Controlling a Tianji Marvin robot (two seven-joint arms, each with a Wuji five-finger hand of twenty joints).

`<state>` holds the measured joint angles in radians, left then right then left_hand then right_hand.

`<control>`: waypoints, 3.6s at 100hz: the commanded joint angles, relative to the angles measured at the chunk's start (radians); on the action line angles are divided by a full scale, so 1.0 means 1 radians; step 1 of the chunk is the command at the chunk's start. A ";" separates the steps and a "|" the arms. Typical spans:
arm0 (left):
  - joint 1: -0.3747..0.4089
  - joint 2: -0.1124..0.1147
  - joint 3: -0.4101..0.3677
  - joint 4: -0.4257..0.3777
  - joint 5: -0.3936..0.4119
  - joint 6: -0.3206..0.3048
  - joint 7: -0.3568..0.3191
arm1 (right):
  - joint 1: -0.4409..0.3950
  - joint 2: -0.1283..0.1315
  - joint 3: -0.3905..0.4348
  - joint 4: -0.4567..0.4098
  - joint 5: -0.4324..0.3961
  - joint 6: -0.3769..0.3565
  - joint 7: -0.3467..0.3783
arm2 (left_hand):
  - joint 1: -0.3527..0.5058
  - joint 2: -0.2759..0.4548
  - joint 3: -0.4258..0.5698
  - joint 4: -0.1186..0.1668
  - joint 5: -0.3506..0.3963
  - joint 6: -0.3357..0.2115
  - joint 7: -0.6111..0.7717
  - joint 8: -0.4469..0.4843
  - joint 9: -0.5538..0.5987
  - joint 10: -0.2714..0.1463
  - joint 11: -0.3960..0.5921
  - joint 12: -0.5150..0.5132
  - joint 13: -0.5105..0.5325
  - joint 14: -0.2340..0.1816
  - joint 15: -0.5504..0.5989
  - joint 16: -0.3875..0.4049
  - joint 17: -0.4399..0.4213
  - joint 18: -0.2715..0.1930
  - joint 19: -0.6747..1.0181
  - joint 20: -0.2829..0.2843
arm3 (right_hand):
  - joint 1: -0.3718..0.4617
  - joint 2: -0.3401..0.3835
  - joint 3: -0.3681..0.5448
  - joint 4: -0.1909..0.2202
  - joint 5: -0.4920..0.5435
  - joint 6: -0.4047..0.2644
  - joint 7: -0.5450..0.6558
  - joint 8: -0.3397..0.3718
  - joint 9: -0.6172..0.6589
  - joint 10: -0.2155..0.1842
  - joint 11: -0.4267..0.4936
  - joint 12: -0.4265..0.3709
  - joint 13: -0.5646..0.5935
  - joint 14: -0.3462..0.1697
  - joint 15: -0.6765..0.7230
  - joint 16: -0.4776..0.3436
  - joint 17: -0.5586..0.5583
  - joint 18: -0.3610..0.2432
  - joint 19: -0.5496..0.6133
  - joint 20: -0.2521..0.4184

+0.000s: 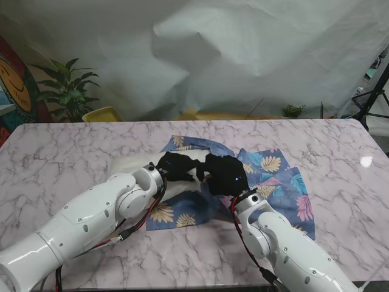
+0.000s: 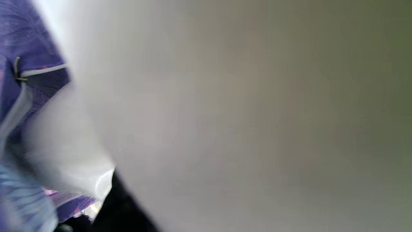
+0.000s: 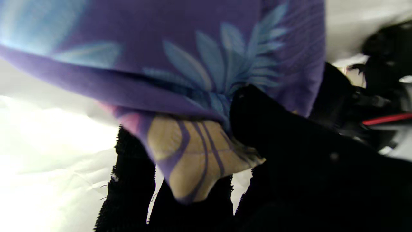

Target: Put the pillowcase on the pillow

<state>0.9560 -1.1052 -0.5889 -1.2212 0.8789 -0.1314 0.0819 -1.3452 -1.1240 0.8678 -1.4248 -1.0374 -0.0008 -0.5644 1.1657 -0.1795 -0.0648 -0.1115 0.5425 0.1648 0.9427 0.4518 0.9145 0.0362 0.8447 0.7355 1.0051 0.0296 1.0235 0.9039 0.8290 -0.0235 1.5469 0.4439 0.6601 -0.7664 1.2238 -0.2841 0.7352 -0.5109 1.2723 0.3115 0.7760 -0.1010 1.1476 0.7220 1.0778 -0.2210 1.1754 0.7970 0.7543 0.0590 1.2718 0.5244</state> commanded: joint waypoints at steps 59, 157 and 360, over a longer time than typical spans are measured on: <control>0.103 0.015 -0.057 -0.030 0.068 -0.109 0.054 | 0.145 0.022 -0.028 0.045 -0.064 0.044 0.177 | 0.011 0.039 0.063 0.078 0.078 -0.049 0.084 -0.039 0.096 -0.102 0.085 -0.022 0.014 0.054 0.091 -0.014 0.011 -0.119 0.172 0.014 | -0.313 0.017 -0.047 -0.054 -0.144 0.120 -0.149 -0.075 -0.115 0.009 -0.240 -0.160 -0.093 0.065 -0.477 -0.203 -0.248 0.089 -0.122 -0.016; 0.065 -0.032 0.042 0.135 0.011 -0.173 0.237 | 0.063 0.082 0.165 -0.075 -0.072 -0.050 0.631 | 0.013 0.043 0.062 0.075 0.068 -0.065 0.087 -0.028 0.088 -0.108 0.090 -0.020 0.004 0.055 0.096 -0.013 0.004 -0.120 0.172 0.027 | -0.261 0.145 -0.003 0.132 -0.520 0.333 -0.594 -0.070 -0.495 0.143 -0.442 -0.377 -0.551 0.203 -0.885 -0.569 -0.607 0.130 -0.386 -0.333; 0.030 -0.142 0.082 0.161 -0.078 0.065 0.387 | 0.160 -0.079 -0.047 0.129 0.257 0.085 0.106 | 0.014 0.075 0.054 0.077 0.063 -0.025 0.057 -0.008 0.088 -0.089 0.100 -0.027 0.028 0.034 0.115 -0.031 0.046 -0.146 0.181 0.016 | -0.006 0.101 -0.012 -0.019 -0.059 0.148 0.080 -0.049 0.411 0.036 -0.281 -0.219 0.250 0.080 -0.279 -0.194 0.063 0.118 -0.090 -0.286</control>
<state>0.9926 -1.2322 -0.5200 -1.0473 0.7911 -0.0701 0.4853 -1.1841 -1.2042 0.8259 -1.3009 -0.7795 0.0788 -0.4772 1.1116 -0.1824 -0.0657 -0.0903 0.5924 0.1424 0.9824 0.4352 0.9513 0.0351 0.8716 0.7103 1.0087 0.0353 1.0743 0.8788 0.8278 -0.0225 1.6160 0.4449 0.6240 -0.6855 1.2311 -0.3096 0.6771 -0.3763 1.3070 0.2744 1.1656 -0.0508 0.8265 0.5034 1.2952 -0.1074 0.8799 0.6116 0.8107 0.1978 1.1665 0.2530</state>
